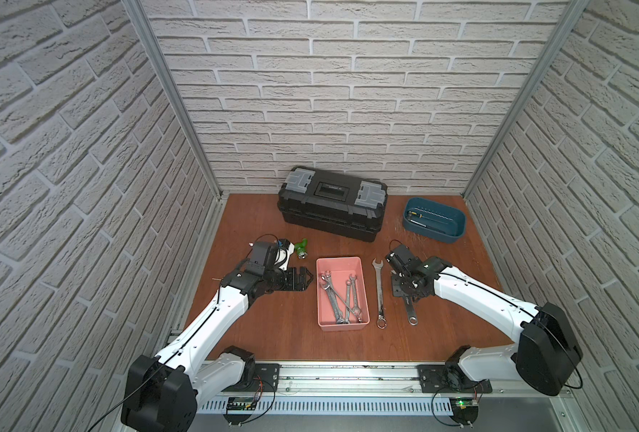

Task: Take out the wrench from the storage box
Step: Place the wrench at the center of the board.

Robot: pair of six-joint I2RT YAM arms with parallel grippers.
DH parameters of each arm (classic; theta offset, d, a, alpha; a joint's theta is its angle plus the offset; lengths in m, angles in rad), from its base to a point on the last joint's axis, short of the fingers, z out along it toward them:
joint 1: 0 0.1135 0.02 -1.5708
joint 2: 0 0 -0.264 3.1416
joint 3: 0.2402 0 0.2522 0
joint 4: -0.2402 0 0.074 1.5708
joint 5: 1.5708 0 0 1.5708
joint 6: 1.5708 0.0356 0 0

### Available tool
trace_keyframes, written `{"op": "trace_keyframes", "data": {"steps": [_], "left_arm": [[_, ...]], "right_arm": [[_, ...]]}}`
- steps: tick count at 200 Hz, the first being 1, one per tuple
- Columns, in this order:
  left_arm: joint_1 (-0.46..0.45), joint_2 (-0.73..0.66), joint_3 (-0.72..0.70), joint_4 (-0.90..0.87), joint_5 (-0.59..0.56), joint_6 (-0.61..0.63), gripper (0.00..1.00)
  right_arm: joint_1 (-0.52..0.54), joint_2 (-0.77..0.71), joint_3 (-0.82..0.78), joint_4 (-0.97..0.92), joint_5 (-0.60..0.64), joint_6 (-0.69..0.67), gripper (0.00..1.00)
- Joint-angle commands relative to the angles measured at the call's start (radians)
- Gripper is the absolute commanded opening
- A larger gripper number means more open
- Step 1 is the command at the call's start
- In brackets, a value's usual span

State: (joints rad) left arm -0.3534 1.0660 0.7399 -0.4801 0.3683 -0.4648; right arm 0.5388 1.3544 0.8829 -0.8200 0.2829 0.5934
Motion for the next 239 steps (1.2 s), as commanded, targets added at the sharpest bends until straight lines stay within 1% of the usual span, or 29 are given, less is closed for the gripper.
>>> {"op": "trace_keyframes", "data": {"steps": [1, 41, 109, 151, 194, 239], "left_arm": [[0.002, 0.003, 0.033, 0.017, 0.014, 0.008, 0.98], [0.003, 0.008, 0.045, 0.012, 0.011, 0.009, 0.98], [-0.016, 0.022, 0.062, 0.028, 0.015, 0.001, 0.98], [-0.024, 0.038, 0.062, 0.036, 0.015, 0.000, 0.98], [-0.027, 0.045, 0.061, 0.037, 0.014, 0.000, 0.98], [-0.027, 0.049, 0.059, 0.035, 0.012, 0.003, 0.98]], "right_arm": [[-0.026, -0.004, -0.012, 0.124, 0.008, -0.037, 0.05], [-0.079, 0.072, -0.037, 0.205, -0.026, -0.065, 0.07], [-0.095, 0.189, -0.039, 0.288, -0.046, -0.086, 0.09], [-0.109, 0.203, -0.075, 0.306, -0.067, -0.083, 0.13], [-0.126, 0.219, -0.097, 0.322, -0.101, -0.079, 0.20], [-0.134, 0.215, -0.102, 0.313, -0.105, -0.083, 0.27]]}}
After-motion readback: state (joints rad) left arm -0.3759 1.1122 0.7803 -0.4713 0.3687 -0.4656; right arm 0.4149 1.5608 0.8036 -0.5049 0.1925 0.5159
